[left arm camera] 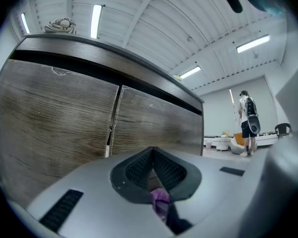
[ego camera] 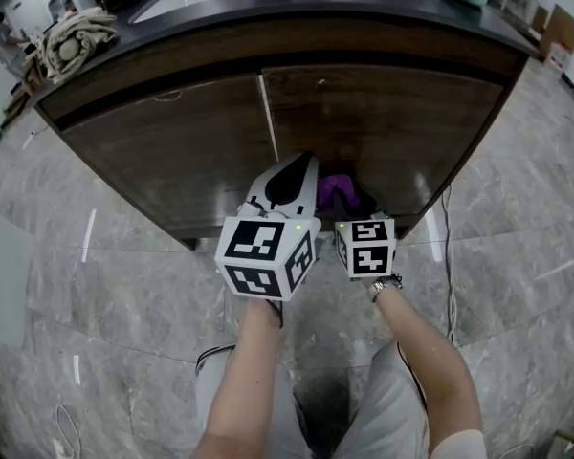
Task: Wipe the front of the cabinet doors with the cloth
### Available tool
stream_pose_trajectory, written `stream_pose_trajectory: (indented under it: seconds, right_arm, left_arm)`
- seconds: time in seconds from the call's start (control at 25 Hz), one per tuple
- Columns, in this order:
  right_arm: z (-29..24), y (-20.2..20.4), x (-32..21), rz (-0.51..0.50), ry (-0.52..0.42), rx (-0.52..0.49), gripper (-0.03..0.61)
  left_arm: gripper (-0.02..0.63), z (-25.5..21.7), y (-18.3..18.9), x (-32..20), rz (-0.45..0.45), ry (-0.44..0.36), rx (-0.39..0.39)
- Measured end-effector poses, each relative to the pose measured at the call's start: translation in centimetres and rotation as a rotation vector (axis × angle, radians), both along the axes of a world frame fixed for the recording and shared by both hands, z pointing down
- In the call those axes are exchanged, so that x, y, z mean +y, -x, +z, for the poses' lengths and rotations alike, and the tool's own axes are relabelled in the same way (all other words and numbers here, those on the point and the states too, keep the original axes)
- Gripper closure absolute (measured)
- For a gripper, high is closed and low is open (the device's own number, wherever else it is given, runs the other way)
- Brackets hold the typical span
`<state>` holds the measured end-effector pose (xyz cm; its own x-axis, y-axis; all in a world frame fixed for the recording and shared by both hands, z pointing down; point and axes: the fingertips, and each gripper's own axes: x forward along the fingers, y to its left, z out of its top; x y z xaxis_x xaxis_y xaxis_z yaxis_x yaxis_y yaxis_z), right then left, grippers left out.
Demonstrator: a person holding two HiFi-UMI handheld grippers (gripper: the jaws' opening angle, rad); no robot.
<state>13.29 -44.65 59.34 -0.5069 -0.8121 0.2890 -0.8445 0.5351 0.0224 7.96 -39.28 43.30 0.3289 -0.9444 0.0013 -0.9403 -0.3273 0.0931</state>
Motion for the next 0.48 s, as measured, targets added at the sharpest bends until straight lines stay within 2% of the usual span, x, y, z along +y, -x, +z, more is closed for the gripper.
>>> stream_pose_trajectory:
  seconds: [0.12, 0.48]
  right_arm:
    - [-0.3, -3.0, -0.7, 0.023, -0.009, -0.013, 0.446]
    - [-0.5, -13.9, -3.0, 0.126, -0.050, 0.051, 0.445]
  left_arm:
    - [0.607, -0.1, -0.3, -0.1, 0.007, -0.007, 0.009]
    - [0.607, 0.1, -0.7, -0.3, 0.017, -0.005, 0.004]
